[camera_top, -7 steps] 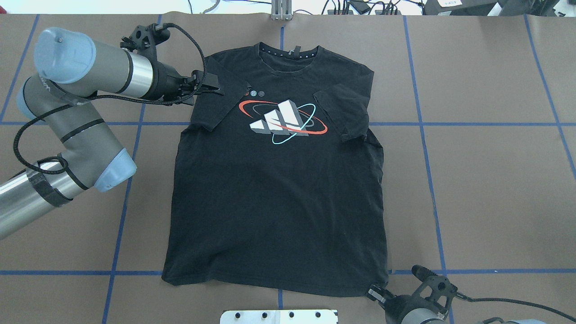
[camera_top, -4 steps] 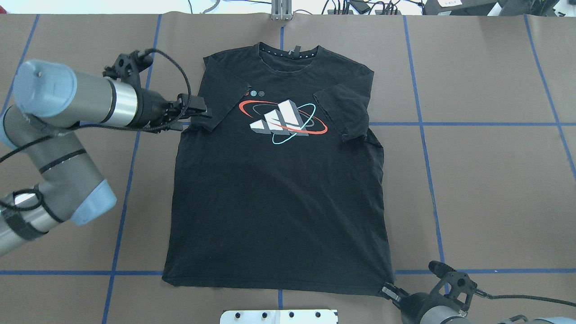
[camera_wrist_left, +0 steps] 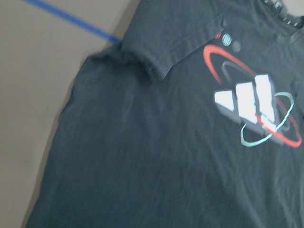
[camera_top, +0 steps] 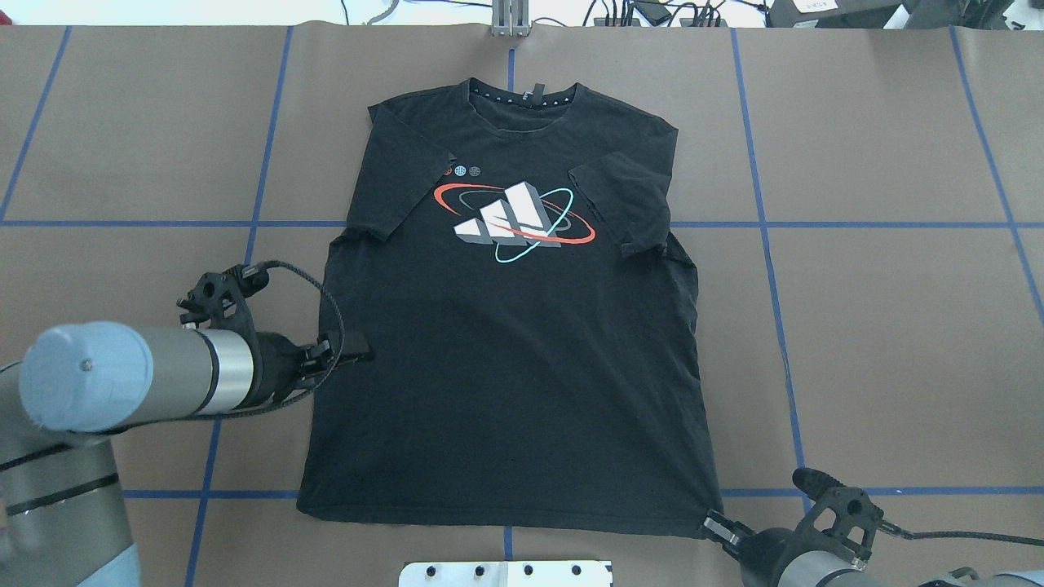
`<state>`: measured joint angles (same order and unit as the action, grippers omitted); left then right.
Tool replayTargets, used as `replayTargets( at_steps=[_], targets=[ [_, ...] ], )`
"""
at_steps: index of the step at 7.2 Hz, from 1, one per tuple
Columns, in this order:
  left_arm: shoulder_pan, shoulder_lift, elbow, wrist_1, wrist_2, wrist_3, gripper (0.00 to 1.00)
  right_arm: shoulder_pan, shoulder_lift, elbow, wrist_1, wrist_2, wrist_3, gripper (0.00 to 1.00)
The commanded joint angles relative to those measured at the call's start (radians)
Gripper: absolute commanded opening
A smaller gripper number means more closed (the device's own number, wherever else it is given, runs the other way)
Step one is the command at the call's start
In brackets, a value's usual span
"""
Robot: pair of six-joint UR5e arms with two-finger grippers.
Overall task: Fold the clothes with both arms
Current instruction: 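Move the left gripper down to the other hem corner nearest the robot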
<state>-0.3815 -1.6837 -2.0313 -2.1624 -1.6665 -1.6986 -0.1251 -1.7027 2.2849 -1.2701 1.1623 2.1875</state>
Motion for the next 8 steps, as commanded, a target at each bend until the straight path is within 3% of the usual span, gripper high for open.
replayTargets(
  at_steps=[1,2,5,7,8],
  targets=[
    [0.155,0.108,-0.075,0.015,0.112,-0.062,0.99,0.001,0.003,-0.001,0.001,0.0,0.0,0.0],
    [0.218,0.155,-0.073,0.01,0.182,-0.067,0.98,0.001,0.006,-0.002,0.002,0.002,0.0,0.0],
    [0.32,0.165,-0.031,-0.014,0.26,-0.122,0.96,-0.001,0.006,-0.004,0.002,0.004,0.0,0.0],
    [0.326,0.164,-0.009,-0.014,0.274,-0.124,0.89,-0.001,0.006,-0.004,0.002,0.004,0.0,0.0],
    [0.328,0.159,-0.007,-0.014,0.274,-0.124,0.78,-0.001,0.006,-0.004,0.002,0.005,0.0,0.0]
  ],
)
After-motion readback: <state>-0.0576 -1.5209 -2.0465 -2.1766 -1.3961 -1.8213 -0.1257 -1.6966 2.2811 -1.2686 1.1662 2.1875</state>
